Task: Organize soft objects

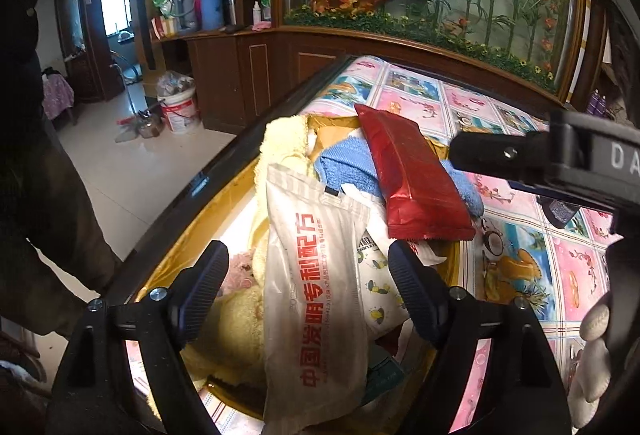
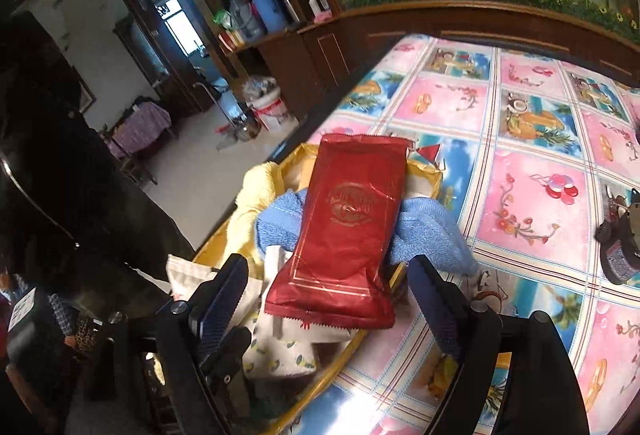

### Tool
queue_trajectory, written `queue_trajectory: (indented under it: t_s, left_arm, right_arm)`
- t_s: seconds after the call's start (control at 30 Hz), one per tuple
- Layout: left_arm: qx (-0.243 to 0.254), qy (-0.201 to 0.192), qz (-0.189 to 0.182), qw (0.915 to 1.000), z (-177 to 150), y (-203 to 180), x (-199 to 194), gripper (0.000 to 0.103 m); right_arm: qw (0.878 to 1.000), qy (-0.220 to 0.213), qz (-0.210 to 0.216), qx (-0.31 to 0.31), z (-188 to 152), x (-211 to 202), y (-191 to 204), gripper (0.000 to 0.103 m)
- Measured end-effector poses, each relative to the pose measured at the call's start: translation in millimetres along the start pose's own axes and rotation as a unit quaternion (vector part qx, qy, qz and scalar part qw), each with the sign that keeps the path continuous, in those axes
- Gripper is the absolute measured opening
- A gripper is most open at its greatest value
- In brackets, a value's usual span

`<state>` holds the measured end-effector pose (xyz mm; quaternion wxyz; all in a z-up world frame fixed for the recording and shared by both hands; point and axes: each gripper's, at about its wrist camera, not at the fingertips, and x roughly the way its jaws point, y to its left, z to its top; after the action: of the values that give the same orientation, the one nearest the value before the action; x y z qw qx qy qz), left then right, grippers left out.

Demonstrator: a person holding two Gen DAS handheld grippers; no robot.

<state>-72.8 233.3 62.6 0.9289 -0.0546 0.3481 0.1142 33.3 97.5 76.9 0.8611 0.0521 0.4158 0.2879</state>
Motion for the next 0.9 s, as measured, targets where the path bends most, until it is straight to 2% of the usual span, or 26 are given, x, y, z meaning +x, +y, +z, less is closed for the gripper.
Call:
queue_trajectory:
  t_s: [0.17,0.53,0.9]
  left_arm:
    - [0.001,-0.029,0.022,0.9993,2.2,-1.8,-16.8,0.083]
    - [0.01,-0.097,0.037,0.9945,7.6,-16.8,-61.4,0.084]
    - [0.023,-0.151,0.077,0.9853,4.8,-40.2,-96.5,0.089]
  right_arm:
    - [1.0,-0.023,-0.006,-0.004,-6.1,-22.3,-5.7,0.086]
    - [0.999,-0.052,-0.013,0.001,-22.6,-59.0,-22.7,0.087]
    - [0.996,-0.081,-0.025,-0.025,-44.4,-95.0,-25.2,0.089]
